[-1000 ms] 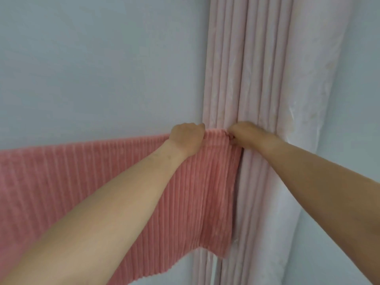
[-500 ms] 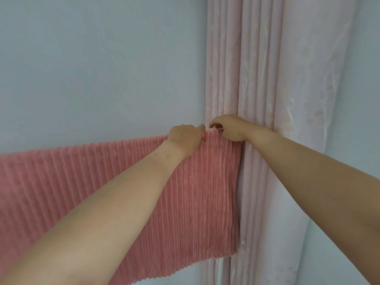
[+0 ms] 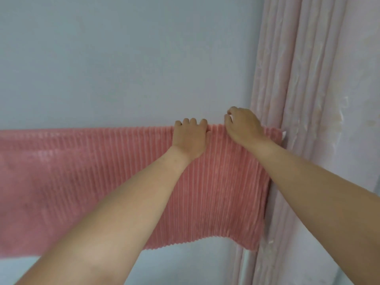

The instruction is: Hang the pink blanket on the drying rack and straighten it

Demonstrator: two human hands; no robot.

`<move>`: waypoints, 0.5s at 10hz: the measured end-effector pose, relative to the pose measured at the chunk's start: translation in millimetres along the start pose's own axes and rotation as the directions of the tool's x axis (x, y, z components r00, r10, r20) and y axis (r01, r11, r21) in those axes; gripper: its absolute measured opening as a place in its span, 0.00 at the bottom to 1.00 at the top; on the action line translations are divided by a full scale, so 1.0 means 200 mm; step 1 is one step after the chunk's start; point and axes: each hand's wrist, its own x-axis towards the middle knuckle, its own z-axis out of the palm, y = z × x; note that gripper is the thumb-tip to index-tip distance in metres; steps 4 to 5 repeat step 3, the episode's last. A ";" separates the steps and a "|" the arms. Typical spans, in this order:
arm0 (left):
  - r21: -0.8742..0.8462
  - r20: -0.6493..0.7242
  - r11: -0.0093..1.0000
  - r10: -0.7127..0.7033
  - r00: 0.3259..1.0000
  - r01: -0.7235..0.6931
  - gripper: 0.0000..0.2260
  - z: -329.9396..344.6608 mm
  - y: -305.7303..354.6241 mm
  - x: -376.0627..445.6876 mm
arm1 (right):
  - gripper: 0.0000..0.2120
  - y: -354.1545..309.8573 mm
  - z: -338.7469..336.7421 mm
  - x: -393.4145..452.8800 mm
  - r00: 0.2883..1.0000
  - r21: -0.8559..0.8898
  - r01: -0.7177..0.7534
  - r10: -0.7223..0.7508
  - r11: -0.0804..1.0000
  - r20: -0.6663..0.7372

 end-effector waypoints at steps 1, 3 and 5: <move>0.067 0.076 0.996 -0.067 0.995 0.062 0.19 -0.06 -0.17 -0.16 | 0.21 -0.11 0.06 -0.09 0.984 -0.143 0.108 -0.086 0.984 0.156; 0.114 0.185 0.956 -0.287 0.940 0.269 0.27 -0.29 -0.45 -0.41 | 0.20 -0.30 0.08 -0.20 0.990 -0.245 0.043 -0.009 0.969 0.142; 0.114 0.185 0.956 -0.287 0.940 0.269 0.27 -0.29 -0.45 -0.41 | 0.20 -0.30 0.08 -0.20 0.990 -0.245 0.043 -0.009 0.969 0.142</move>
